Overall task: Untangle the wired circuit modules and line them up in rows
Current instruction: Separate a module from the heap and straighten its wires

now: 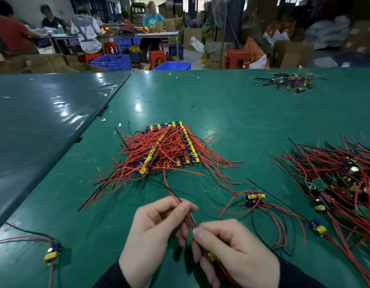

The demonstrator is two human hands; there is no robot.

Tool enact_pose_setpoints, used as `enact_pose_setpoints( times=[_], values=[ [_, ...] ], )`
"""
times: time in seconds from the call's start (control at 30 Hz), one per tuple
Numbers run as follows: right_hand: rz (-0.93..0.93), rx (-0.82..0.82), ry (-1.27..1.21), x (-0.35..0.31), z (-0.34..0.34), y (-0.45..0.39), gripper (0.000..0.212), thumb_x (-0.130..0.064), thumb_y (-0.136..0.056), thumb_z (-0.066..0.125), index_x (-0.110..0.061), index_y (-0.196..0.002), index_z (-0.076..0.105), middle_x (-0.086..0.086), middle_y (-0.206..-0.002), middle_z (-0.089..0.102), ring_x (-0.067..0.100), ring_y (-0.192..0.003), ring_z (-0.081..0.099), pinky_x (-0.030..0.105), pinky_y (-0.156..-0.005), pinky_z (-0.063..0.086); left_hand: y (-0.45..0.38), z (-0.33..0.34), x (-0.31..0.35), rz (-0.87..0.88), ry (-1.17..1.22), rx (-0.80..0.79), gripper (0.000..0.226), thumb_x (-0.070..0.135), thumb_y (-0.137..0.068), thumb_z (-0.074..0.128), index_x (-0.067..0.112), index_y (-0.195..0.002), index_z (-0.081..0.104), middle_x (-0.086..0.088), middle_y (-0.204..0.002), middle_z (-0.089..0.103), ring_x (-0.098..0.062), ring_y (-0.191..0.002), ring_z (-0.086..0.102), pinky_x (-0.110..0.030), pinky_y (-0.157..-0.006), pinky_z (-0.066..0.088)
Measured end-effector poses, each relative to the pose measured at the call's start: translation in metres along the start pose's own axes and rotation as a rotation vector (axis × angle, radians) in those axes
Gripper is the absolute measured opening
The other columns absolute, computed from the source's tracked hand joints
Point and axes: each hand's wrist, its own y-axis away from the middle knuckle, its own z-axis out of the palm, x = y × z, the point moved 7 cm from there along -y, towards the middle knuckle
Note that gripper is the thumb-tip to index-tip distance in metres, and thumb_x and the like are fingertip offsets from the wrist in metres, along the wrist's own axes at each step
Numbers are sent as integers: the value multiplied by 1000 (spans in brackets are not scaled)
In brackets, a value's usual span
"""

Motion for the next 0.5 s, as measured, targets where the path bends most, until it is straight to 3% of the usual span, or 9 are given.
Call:
enact_pose_setpoints(
  times=[0.1,0.27,0.37,0.5],
  values=[
    [-26,-1,125,-4,-1,2,35,-25,-95,47,-20,-63,58,-8,-43,52,4,-37,46,19,-43,37,0,-1,1,-5,34,-2,20,15,-76,60,-1,-77,72,-14,-58,60,-16,-44,52,-21,-42,43],
    [-32,-25,295,-3,2,3,40,-15,-94,50,-25,-56,55,-10,-42,50,2,-38,45,16,-44,35,4,1,3,15,-30,7,16,9,-71,62,-4,-73,71,-15,-57,62,-16,-41,52,-21,-40,44],
    [23,-78,262,-1,5,4,41,-19,-94,50,-27,-54,55,-10,-43,50,1,-40,44,16,-44,33,1,-11,9,-7,36,65,18,7,-69,62,-1,-80,74,-19,-64,66,-14,-42,52,-20,-39,43],
    [52,-162,152,-3,10,5,40,-24,-94,50,-26,-55,56,-11,-44,49,0,-42,42,17,-45,30,-2,-22,19,-31,150,96,26,20,-64,66,4,-82,76,-13,-65,66,-10,-44,51,-16,-40,41]
  ],
)
